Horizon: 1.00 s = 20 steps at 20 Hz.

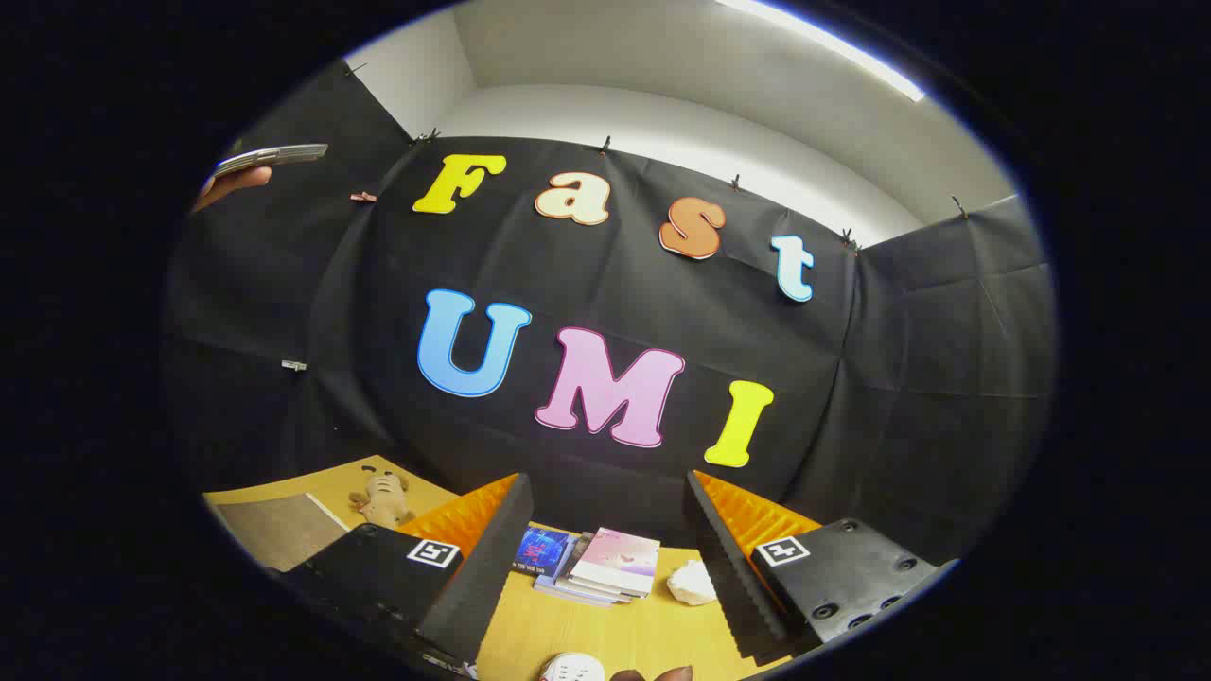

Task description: Open the storage box then place both shoes into the box .Put the left shoe in first, then the right shoe, with the right side of both shoes facing outward in a uniform manner.

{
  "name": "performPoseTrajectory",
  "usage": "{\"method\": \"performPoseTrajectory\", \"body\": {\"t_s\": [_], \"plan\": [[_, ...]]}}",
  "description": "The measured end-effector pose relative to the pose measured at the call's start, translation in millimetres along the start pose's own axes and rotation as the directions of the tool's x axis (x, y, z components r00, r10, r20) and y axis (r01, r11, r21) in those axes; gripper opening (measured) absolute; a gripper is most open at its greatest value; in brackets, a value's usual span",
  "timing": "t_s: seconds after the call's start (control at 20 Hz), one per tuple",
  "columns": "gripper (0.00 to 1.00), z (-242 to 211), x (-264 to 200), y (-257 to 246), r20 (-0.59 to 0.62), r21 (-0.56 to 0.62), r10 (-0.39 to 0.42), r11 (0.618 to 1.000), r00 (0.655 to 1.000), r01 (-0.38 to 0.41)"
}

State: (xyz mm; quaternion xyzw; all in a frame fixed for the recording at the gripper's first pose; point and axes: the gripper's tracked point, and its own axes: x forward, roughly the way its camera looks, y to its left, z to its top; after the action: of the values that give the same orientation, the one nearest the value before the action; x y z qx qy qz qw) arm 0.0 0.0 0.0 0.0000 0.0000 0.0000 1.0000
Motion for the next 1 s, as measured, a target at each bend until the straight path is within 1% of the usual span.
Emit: {"method": "performPoseTrajectory", "body": {"t_s": [1.0], "plan": [[0.97, -3.1, -7.3, -0.5, -0.021, -0.033, 0.006, 0.999, 1.000, -0.007]]}}
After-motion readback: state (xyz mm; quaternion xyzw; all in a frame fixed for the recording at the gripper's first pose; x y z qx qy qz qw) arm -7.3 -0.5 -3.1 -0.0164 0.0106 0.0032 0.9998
